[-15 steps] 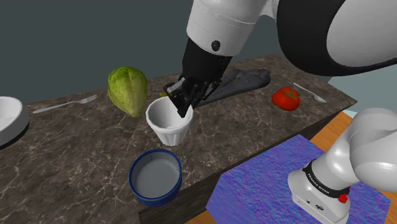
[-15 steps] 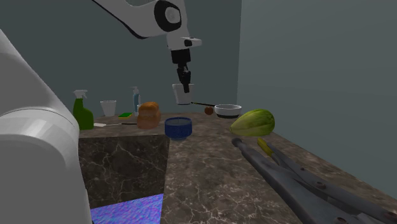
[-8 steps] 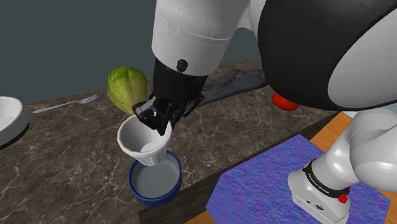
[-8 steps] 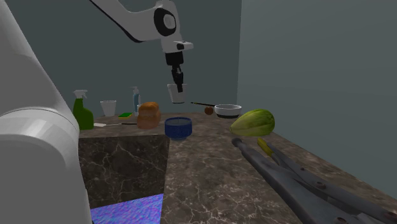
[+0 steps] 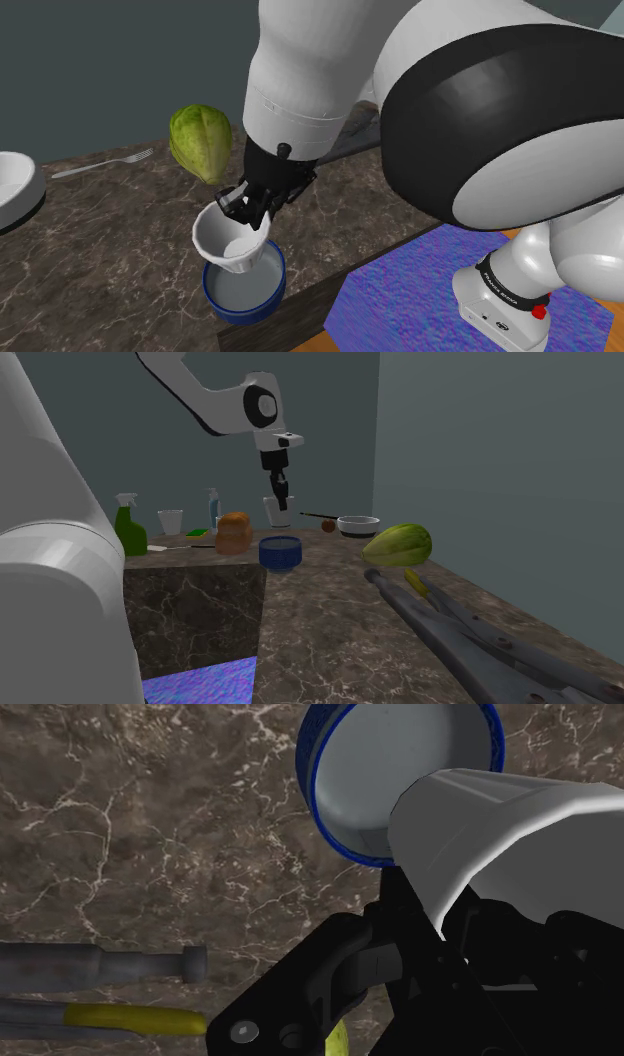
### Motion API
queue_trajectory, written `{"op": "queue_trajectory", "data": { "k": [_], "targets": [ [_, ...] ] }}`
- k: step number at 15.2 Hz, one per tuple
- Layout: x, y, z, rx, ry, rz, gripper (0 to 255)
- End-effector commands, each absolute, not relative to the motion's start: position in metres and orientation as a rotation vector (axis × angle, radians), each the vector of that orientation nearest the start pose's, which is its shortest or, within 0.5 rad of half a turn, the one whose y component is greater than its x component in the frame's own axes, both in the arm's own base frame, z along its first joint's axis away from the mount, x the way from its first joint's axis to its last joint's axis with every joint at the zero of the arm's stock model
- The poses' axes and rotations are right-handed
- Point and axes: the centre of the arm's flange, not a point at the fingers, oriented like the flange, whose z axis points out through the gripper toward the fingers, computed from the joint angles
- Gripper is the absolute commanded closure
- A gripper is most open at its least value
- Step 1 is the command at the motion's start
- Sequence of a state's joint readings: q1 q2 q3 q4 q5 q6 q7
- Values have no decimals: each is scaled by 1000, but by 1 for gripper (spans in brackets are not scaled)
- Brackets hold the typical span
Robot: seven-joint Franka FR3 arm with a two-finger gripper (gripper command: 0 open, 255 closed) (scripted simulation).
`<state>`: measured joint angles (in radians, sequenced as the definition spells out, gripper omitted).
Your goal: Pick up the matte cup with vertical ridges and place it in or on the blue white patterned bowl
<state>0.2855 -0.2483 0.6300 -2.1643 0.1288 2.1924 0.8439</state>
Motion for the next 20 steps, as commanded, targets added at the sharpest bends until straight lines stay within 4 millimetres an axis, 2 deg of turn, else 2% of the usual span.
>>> {"op": "queue_trajectory", "data": {
  "k": [1, 8, 16, 17, 20],
  "targets": [
    [296, 421, 492, -2971, -17, -261, 255],
    [296, 421, 454, -2971, -17, -261, 255],
    [296, 421, 454, -2971, -17, -261, 255],
    [296, 421, 454, -2971, -17, -261, 0],
    [296, 421, 454, -2971, -17, -261, 0]
  ]
}}
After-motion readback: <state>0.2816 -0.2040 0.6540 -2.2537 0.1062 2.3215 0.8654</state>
